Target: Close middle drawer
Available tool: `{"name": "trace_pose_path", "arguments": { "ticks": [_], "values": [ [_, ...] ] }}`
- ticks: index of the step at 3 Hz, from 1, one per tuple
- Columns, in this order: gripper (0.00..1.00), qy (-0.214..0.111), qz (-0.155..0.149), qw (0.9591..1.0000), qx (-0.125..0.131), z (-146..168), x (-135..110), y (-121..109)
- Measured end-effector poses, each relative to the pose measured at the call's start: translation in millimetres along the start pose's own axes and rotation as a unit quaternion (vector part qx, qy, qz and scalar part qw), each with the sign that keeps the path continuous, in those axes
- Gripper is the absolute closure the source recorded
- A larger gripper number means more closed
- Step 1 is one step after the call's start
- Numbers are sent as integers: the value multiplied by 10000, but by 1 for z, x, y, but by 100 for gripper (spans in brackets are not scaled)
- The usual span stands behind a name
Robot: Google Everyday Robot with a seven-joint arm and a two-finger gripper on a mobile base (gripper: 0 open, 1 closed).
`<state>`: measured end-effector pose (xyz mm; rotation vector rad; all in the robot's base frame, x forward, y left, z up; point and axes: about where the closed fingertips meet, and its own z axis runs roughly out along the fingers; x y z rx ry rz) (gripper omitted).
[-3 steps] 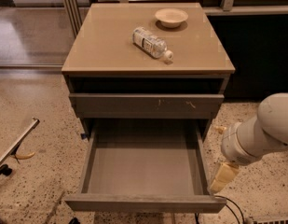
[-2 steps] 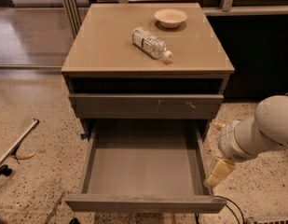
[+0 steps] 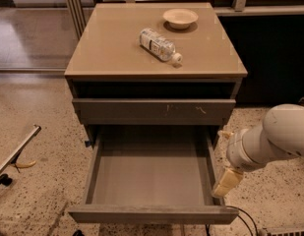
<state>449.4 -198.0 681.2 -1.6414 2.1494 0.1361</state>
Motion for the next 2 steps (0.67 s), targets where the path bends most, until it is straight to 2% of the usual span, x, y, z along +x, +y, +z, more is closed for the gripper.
{"name": "trace_pose_path", "arguments": {
  "ticks": [1,2],
  "values": [
    [0,-240,-108,9995,-162,42,-2,8],
    [0,-662,-308,9967,-357,89,-6,24]
  ]
}}
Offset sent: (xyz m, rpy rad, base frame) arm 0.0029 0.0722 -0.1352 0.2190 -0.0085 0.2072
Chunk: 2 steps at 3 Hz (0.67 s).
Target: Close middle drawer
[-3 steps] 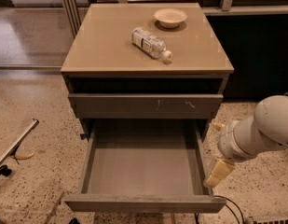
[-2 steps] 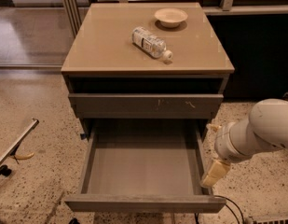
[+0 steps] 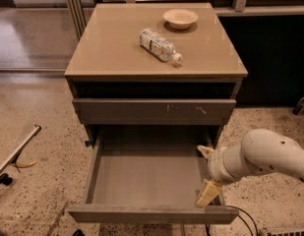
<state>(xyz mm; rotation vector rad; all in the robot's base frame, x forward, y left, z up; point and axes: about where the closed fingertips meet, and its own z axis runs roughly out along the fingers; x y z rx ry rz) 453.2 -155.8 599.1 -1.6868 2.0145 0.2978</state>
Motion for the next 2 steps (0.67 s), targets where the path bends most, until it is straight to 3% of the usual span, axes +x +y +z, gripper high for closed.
{"name": "trace_pose_path", "arguments": {
  "ticks": [2],
  "values": [
    [0,-389,-223,9986,-270,64,10,19]
  ]
}}
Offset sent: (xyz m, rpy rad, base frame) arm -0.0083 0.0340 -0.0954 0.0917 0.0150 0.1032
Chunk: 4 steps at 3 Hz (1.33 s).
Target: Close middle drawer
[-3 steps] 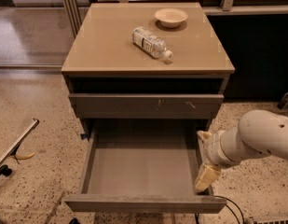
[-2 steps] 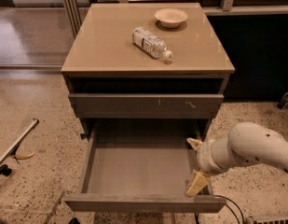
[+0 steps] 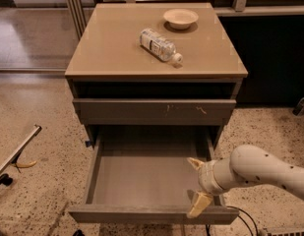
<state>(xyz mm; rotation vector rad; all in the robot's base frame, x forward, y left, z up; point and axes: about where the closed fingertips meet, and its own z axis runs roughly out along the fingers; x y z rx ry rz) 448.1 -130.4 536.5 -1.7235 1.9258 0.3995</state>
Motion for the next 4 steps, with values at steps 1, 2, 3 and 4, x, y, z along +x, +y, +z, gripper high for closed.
{"name": "trace_pose_path", "arguments": {
  "ticks": [1,2,3,4],
  "values": [
    [0,47,-18,10000,-57,28,14,1],
    [0,42,9,10000,-60,50,29,-2],
    [0,-69,14,10000,-40,66,41,-4],
    [0,-184,-4,9998,-25,79,51,-4]
  ]
}}
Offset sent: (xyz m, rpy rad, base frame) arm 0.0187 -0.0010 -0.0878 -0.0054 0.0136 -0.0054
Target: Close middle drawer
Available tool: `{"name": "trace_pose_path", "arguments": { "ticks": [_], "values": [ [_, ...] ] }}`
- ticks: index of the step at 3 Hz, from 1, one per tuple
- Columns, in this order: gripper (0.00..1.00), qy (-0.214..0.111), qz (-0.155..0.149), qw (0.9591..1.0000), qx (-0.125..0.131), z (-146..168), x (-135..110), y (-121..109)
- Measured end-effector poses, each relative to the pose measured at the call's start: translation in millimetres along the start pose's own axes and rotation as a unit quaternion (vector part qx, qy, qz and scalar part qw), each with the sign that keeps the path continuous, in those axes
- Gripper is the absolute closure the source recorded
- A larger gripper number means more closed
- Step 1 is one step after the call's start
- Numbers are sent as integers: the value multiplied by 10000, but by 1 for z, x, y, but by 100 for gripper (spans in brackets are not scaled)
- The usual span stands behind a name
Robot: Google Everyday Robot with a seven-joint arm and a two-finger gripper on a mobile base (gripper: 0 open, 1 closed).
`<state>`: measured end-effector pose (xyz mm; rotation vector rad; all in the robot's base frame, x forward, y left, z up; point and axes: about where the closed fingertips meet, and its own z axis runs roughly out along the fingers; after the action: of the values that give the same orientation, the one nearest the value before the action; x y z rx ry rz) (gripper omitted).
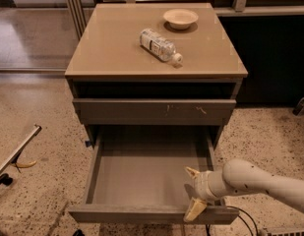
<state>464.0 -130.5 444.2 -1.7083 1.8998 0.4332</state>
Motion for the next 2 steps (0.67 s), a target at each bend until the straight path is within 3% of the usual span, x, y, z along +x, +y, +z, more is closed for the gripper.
{"name": "trace_pose_path", "arguments": {
  "ticks": [2],
  "values": [
    [42,-127,-10,9999,56,10,6,-3]
  ]
}}
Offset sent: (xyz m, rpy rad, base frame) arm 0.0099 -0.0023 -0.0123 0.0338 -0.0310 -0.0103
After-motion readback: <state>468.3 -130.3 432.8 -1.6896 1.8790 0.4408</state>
